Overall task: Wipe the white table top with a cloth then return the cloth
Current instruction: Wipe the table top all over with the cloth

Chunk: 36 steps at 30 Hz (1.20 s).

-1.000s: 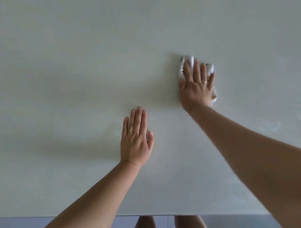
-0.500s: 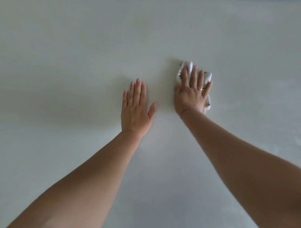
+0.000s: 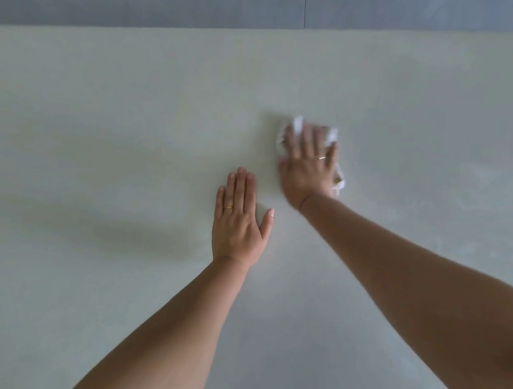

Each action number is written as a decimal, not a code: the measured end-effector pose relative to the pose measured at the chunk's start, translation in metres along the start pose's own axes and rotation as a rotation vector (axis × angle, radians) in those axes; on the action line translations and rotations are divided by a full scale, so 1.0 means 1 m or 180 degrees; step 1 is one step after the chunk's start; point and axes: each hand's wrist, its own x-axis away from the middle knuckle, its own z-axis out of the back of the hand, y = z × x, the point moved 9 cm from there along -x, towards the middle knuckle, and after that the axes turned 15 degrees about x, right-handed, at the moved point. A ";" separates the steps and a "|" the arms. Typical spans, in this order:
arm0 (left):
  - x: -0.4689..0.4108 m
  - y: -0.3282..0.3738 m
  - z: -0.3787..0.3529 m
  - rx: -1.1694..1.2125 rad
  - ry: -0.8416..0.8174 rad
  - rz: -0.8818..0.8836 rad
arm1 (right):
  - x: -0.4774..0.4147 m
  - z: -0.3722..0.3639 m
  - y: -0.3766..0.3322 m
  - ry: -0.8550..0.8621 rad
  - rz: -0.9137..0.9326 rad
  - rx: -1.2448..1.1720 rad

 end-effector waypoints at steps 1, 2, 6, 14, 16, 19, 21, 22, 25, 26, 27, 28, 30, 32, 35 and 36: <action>0.000 -0.001 0.000 -0.0010 -0.0017 0.0005 | 0.013 0.000 -0.032 0.0071 0.0601 0.0131; 0.000 -0.001 0.000 -0.0017 -0.0027 0.0004 | 0.025 -0.001 -0.052 0.0098 0.1146 0.0276; 0.000 -0.001 -0.001 0.0034 0.0008 -0.0043 | -0.011 0.006 -0.011 0.0355 0.1554 0.0559; -0.008 0.011 0.011 0.0041 0.0150 0.0097 | -0.040 0.013 -0.012 0.0201 0.0233 -0.0109; -0.022 0.016 0.020 0.0149 0.0305 0.0179 | -0.032 0.016 -0.033 0.0308 0.1265 0.0209; -0.053 0.028 0.026 0.0279 0.0408 0.0049 | -0.070 0.021 0.015 0.0436 0.1208 0.0468; -0.077 0.032 0.022 0.0246 0.0331 -0.0045 | -0.099 0.020 0.065 0.0212 0.0275 0.0175; -0.088 0.032 0.017 0.0192 0.0279 -0.0061 | -0.106 0.018 0.077 0.0079 -0.0167 -0.0025; -0.104 0.028 0.004 0.0073 0.0188 -0.0010 | -0.106 0.020 0.046 0.0001 -0.0483 -0.0103; -0.104 0.026 0.003 0.0056 0.0196 0.0012 | -0.103 0.021 0.020 0.0073 -0.0112 -0.0015; -0.104 0.026 0.003 0.0043 0.0223 0.0021 | -0.097 0.023 -0.005 0.0157 0.0408 0.0063; -0.103 0.026 0.003 0.0038 0.0248 0.0020 | -0.092 0.025 -0.021 0.0212 0.0913 0.0142; -0.103 0.026 0.004 0.0038 0.0253 0.0020 | -0.099 0.031 -0.017 0.0309 0.1501 0.0329; -0.103 0.025 0.003 0.0043 0.0228 0.0021 | -0.123 0.032 0.018 0.0382 0.1233 0.0416; -0.103 0.025 0.001 0.0032 0.0224 0.0048 | -0.162 0.031 0.072 0.0092 -0.0052 -0.0005; -0.104 0.024 0.001 0.0028 0.0235 0.0052 | -0.166 0.032 0.070 0.0035 -0.0362 -0.0098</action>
